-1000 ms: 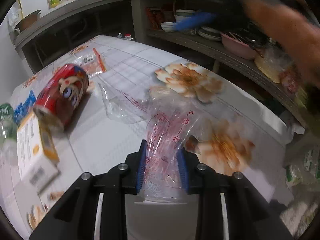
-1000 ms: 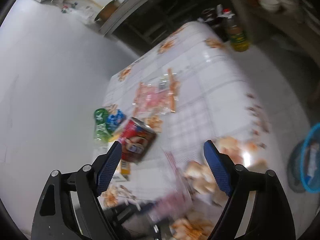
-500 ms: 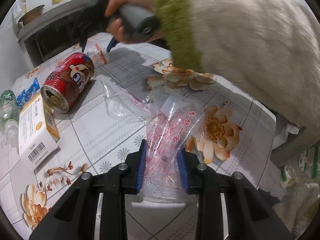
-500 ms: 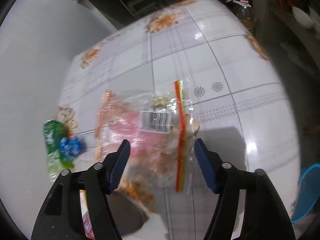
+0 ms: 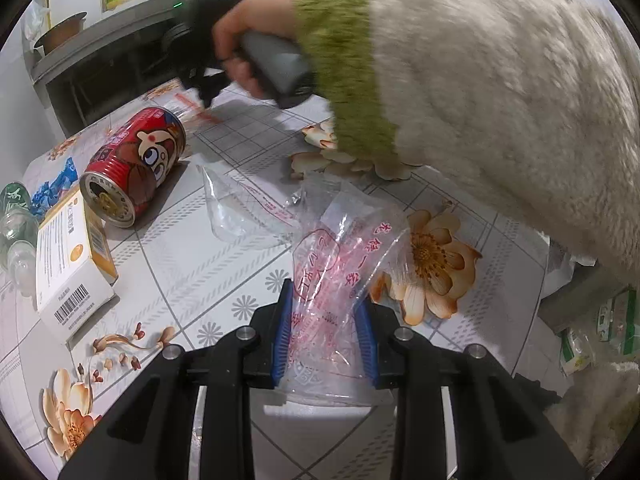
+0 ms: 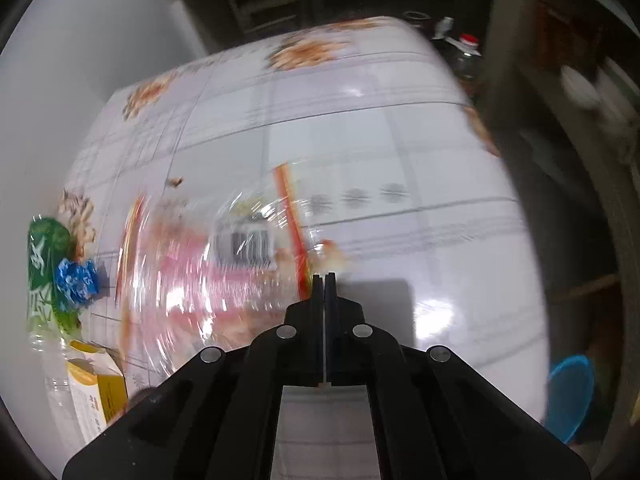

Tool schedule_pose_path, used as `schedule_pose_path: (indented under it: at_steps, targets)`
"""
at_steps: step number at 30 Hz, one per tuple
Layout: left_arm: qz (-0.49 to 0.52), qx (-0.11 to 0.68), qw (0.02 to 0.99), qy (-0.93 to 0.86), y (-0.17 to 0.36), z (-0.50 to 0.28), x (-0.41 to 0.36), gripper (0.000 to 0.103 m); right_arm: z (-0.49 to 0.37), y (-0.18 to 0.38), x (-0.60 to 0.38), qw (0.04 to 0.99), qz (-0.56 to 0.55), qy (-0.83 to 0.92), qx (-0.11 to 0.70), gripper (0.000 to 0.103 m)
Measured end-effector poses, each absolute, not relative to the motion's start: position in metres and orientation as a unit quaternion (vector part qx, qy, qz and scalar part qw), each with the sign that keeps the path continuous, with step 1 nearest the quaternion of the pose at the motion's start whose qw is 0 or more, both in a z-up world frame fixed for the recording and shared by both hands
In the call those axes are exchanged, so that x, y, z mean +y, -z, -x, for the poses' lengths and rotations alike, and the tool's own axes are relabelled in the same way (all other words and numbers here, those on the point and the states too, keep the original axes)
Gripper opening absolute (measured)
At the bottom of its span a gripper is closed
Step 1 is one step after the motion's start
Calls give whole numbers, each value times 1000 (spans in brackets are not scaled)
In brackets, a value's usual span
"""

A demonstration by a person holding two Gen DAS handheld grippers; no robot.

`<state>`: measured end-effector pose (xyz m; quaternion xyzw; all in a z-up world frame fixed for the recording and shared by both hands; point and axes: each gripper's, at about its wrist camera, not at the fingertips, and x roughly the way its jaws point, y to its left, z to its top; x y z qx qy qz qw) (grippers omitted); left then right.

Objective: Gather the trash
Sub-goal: 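Grasp the clear bag with a red strip with the right gripper while the left holds its bag, then lift the red-striped bag with the right gripper while the left holds the pink-printed bag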

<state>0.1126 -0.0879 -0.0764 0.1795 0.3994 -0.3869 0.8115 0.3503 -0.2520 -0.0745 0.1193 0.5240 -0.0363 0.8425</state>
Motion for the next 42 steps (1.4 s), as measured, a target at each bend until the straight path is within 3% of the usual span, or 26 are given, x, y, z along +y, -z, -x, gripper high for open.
schedule_pose_path:
  at_steps: [7,15,25,33,36,40,42]
  targets:
    - [-183,394,814,386,79,-109,-89,28,-286,61,-319,849,-209,62,481,0]
    - [-165,395,816,388,80,-108,-84,25,-174,53,-361,853,-235,87,457,0]
    - [-93,378,822,415,44,-118,-72,23,-66,66,-342,857,-224,105,452,0]
    - [-129,417,790,431,75,-118,-113,23,-34,78,-328,838,-316,42,444,0]
    - [-138,411,792,429,78,-115,-115,23,-29,79,-331,830,-350,14,433,7]
    - [-132,418,791,427,78,-117,-117,23,-26,85,-333,817,-391,-21,423,29]
    - [-133,418,791,426,78,-117,-117,23,-28,86,-330,815,-395,-31,423,33]
